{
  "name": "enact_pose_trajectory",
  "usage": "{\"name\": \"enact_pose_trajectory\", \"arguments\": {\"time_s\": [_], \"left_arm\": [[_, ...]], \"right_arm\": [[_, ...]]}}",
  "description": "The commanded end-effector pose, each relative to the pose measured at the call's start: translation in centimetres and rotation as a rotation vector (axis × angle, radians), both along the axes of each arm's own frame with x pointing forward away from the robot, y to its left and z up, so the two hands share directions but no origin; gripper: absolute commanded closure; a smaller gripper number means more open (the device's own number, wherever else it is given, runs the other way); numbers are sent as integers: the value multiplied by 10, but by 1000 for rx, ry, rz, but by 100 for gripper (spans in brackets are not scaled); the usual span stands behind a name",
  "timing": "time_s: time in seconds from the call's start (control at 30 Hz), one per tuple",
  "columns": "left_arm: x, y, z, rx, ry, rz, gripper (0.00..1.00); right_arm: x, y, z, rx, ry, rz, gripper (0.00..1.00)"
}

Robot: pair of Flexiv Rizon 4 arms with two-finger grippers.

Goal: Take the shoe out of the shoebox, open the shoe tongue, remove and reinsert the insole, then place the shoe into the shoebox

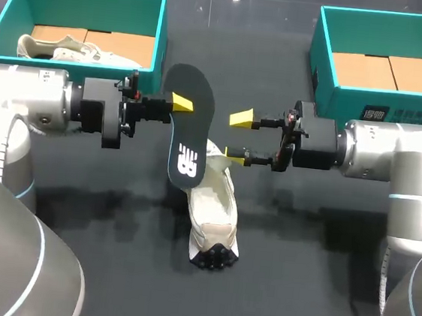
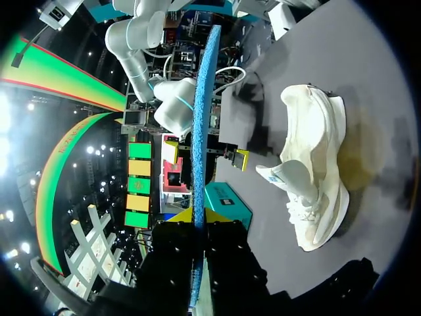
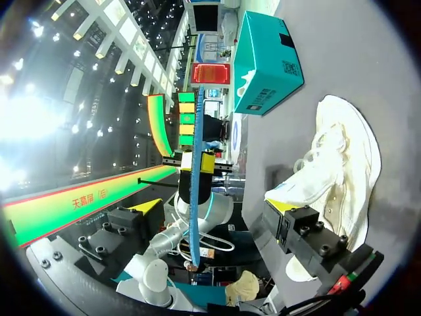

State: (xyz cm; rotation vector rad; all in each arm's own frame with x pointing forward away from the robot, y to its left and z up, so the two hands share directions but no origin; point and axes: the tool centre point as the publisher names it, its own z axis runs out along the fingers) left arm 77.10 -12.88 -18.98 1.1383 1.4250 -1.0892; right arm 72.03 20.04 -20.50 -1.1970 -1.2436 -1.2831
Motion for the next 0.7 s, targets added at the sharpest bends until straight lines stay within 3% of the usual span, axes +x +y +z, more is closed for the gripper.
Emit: {"name": "enact_pose_trajectory", "arguments": {"time_s": [0.03,0.47,0.7], "left_arm": [[-12,14,5,1,2,2,100],[-39,33,13,36,33,-34,100],[-54,38,17,68,50,-43,100]], "right_arm": [[-3,-8,0,-8,-18,0,0],[-12,-30,4,-177,-141,-2,0],[-13,-31,5,-184,-140,-11,0]]}}
